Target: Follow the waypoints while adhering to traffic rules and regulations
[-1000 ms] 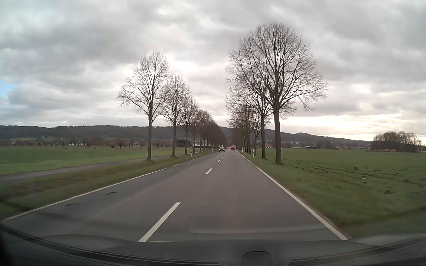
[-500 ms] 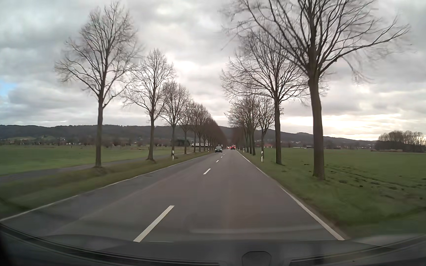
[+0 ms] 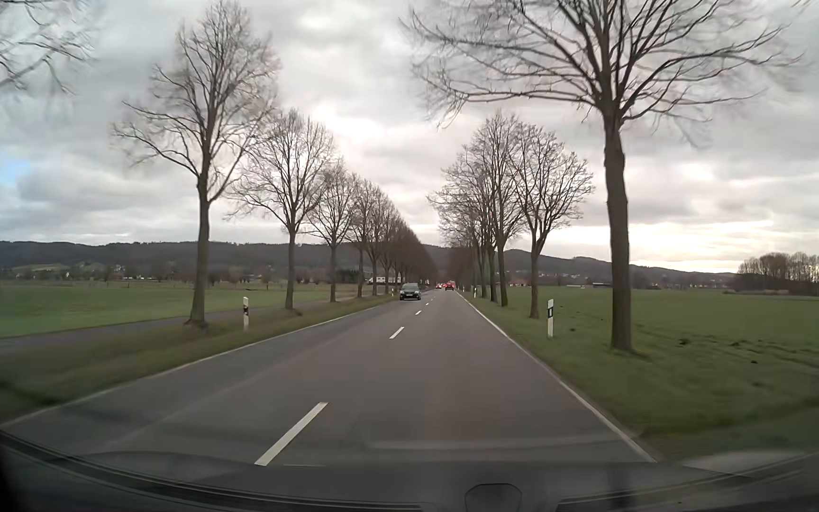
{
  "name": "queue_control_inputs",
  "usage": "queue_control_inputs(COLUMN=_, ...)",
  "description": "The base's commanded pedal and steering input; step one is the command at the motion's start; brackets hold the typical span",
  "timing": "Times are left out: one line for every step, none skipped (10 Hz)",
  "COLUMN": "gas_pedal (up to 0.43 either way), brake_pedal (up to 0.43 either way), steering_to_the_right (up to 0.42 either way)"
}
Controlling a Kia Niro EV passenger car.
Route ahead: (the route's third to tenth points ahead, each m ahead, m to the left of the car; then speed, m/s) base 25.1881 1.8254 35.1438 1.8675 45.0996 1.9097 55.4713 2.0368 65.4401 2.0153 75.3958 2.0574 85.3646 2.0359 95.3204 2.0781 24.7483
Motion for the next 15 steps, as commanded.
queue_control_inputs(gas_pedal=0.220, brake_pedal=0.000, steering_to_the_right=0.003)
queue_control_inputs(gas_pedal=0.220, brake_pedal=0.000, steering_to_the_right=0.003)
queue_control_inputs(gas_pedal=0.220, brake_pedal=0.000, steering_to_the_right=0.003)
queue_control_inputs(gas_pedal=0.220, brake_pedal=0.000, steering_to_the_right=0.003)
queue_control_inputs(gas_pedal=0.220, brake_pedal=0.000, steering_to_the_right=0.003)
queue_control_inputs(gas_pedal=0.220, brake_pedal=0.000, steering_to_the_right=0.005)
queue_control_inputs(gas_pedal=0.220, brake_pedal=0.000, steering_to_the_right=0.005)
queue_control_inputs(gas_pedal=0.220, brake_pedal=0.000, steering_to_the_right=0.005)
queue_control_inputs(gas_pedal=0.220, brake_pedal=0.000, steering_to_the_right=0.005)
queue_control_inputs(gas_pedal=0.220, brake_pedal=0.000, steering_to_the_right=0.005)
queue_control_inputs(gas_pedal=0.220, brake_pedal=0.000, steering_to_the_right=0.005)
queue_control_inputs(gas_pedal=0.220, brake_pedal=0.000, steering_to_the_right=0.005)
queue_control_inputs(gas_pedal=0.220, brake_pedal=0.000, steering_to_the_right=0.006)
queue_control_inputs(gas_pedal=0.220, brake_pedal=0.000, steering_to_the_right=0.007)
queue_control_inputs(gas_pedal=0.220, brake_pedal=0.000, steering_to_the_right=0.008)
